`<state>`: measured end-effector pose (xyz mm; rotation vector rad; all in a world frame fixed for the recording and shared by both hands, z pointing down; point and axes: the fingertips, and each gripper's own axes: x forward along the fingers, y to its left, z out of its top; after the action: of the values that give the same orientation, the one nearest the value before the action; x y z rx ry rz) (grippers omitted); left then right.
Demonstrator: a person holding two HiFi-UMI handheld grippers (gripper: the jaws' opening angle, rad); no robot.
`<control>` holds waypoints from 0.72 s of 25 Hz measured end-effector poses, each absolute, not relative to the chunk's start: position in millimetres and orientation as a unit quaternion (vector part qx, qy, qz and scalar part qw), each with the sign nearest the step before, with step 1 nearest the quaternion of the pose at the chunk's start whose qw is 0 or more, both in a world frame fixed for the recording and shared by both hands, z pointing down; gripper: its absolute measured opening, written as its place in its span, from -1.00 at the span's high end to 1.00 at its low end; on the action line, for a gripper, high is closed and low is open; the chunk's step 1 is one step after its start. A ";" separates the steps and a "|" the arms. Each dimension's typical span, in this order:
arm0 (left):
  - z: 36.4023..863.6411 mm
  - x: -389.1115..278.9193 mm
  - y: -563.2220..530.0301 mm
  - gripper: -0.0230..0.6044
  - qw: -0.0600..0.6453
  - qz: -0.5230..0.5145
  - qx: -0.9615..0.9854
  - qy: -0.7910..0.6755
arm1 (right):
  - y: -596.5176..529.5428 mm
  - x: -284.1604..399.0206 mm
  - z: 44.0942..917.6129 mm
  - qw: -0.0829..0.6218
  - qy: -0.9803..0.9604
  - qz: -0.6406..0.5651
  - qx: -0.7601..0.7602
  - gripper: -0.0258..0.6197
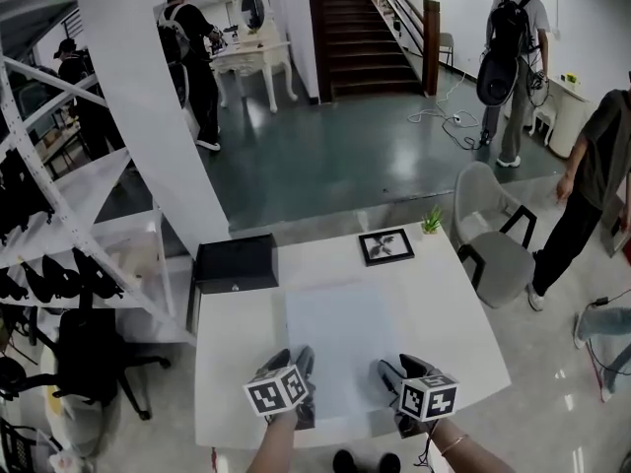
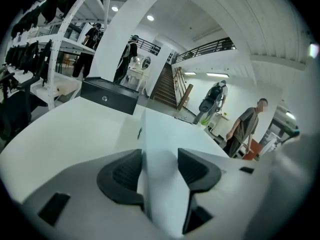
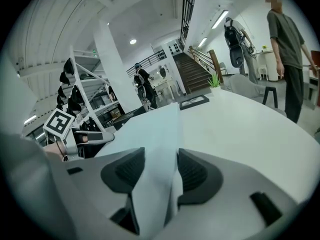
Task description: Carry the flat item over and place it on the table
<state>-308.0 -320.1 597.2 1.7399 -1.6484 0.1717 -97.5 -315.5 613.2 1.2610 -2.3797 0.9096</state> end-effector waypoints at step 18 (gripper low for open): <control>601.5 -308.2 -322.9 0.20 0.371 0.089 0.662 -0.646 | -318.5 -96.9 614.8 0.159 -0.820 0.334 0.436 0.26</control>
<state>-308.2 -322.9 601.5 1.6969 -1.6561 0.2272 -96.9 -318.5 614.8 1.2468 -2.3448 0.9544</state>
